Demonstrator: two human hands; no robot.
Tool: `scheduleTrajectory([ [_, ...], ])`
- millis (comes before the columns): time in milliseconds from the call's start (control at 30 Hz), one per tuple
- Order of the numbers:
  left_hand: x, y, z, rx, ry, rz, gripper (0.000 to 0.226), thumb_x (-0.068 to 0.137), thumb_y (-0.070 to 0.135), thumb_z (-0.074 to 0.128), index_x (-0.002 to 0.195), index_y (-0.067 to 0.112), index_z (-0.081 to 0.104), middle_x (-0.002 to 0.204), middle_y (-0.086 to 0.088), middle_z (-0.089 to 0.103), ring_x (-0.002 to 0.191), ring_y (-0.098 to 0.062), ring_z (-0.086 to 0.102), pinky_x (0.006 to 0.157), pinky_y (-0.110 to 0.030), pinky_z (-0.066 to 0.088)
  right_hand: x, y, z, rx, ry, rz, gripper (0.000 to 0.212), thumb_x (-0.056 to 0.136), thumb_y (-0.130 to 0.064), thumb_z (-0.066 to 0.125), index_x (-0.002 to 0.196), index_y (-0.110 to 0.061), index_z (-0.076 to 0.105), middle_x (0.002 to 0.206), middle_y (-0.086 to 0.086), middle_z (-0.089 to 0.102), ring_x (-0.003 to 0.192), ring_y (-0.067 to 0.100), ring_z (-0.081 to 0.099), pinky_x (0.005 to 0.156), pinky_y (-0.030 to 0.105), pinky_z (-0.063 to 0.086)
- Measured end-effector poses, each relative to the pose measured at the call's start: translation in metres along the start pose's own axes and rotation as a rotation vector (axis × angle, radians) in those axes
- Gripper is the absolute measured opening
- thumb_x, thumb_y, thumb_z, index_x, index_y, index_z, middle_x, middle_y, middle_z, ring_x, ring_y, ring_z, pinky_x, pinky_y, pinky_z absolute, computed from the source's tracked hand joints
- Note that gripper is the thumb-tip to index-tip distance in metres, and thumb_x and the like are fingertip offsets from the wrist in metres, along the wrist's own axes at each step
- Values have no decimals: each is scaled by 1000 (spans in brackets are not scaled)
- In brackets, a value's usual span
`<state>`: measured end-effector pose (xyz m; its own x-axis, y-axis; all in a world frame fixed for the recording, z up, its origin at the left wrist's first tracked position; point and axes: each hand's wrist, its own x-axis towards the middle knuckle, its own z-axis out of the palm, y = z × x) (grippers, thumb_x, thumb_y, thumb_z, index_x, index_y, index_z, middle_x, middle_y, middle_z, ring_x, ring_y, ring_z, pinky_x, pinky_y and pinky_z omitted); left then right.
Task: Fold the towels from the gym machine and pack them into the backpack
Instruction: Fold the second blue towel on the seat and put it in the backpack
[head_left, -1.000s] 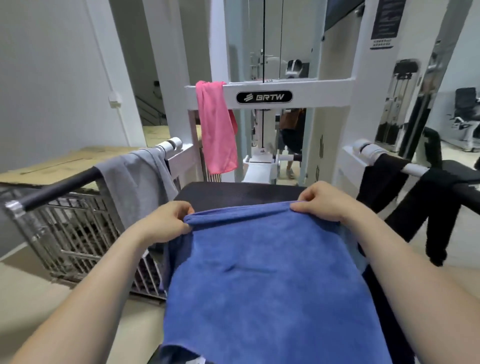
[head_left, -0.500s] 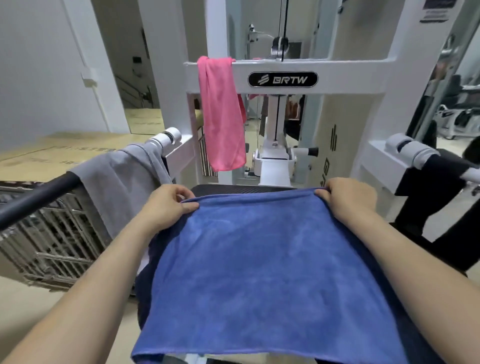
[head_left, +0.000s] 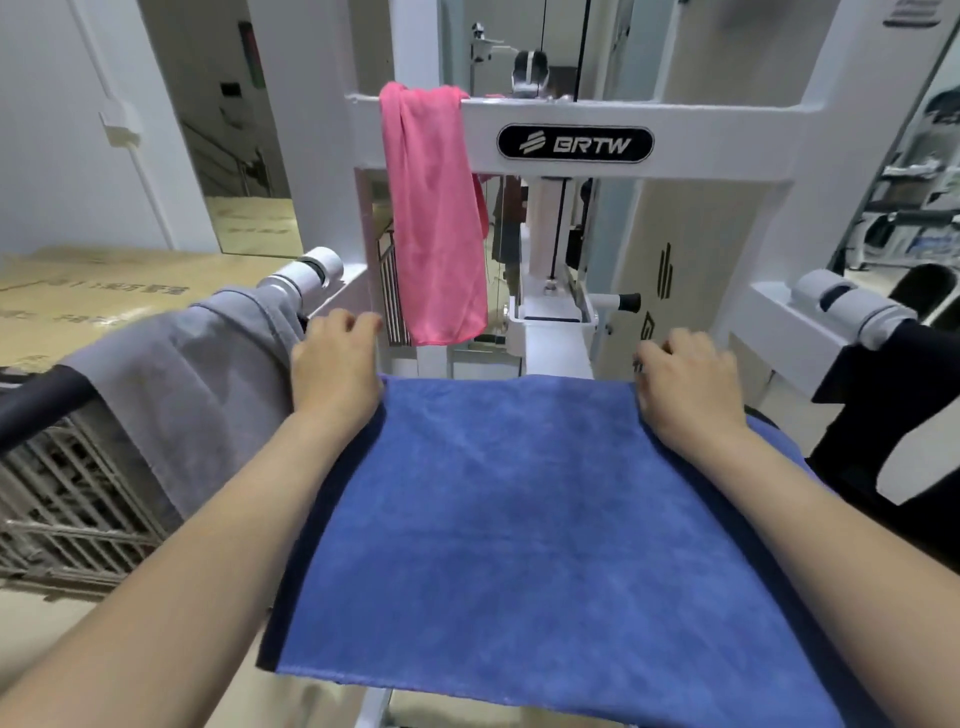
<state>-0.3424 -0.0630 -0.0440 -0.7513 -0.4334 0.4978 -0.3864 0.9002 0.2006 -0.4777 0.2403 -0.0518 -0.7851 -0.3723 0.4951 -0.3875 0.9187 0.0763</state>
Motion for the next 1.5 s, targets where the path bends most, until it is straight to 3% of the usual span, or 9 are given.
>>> scheduleTrajectory([
  [100,-30,41,-3,-198,-210,303,30,87,26,56,116,26,61,119,-2,60,112,-30,53,90,-46,46,-15,-22,-5,357,-155,-173,32,95,-37,45,120,-23,60,111,5,57,107,27,53,82,39,47],
  [200,-71,69,8,-76,-465,363,51,94,59,23,143,45,29,153,10,30,143,-20,24,114,-53,21,-28,-29,3,315,-230,-297,44,98,-48,33,138,-35,44,138,-4,48,125,19,46,95,39,39],
  [433,-77,76,9,13,-515,273,52,97,50,21,148,48,11,162,11,5,149,-13,2,118,-52,6,-24,-11,-3,410,-298,-221,44,98,-45,36,140,-35,42,145,-9,45,133,19,41,97,44,33],
  [600,-100,142,-11,-24,-328,322,45,85,15,44,127,28,48,131,4,46,120,-26,42,86,-40,47,-18,84,-18,485,-330,176,39,99,-20,38,135,-20,53,141,6,53,127,29,48,104,39,36],
  [800,-189,292,-16,-242,-255,731,39,86,53,40,103,25,60,101,-1,54,89,-25,51,65,-37,44,-39,147,-12,991,-614,362,28,89,-36,64,112,-22,67,90,-1,64,68,12,51,64,24,44],
  [967,-227,346,-3,68,-313,549,77,64,66,57,121,15,57,111,-13,56,88,-33,50,63,-45,42,-35,166,1,1000,-561,285,26,77,-33,79,93,-14,71,86,4,67,80,15,62,70,30,51],
  [1100,-242,364,12,221,-336,418,49,81,24,34,121,18,63,116,-18,60,98,-37,51,74,-49,51,-24,186,7,883,-497,208,20,83,-23,73,71,-7,71,64,3,62,62,13,53,53,25,41],
  [1300,-265,364,34,259,-122,460,47,86,22,35,121,23,66,124,-12,65,115,-43,49,90,-58,43,-14,205,30,623,-377,217,39,90,-29,61,57,-9,56,60,9,55,58,25,52,52,30,35],
  [1500,-259,356,23,72,97,565,19,82,13,53,72,20,66,100,2,71,87,-26,64,68,-35,44,-4,202,40,1066,-406,374,41,94,-32,58,60,-13,44,64,8,46,59,18,43,50,29,32],
])
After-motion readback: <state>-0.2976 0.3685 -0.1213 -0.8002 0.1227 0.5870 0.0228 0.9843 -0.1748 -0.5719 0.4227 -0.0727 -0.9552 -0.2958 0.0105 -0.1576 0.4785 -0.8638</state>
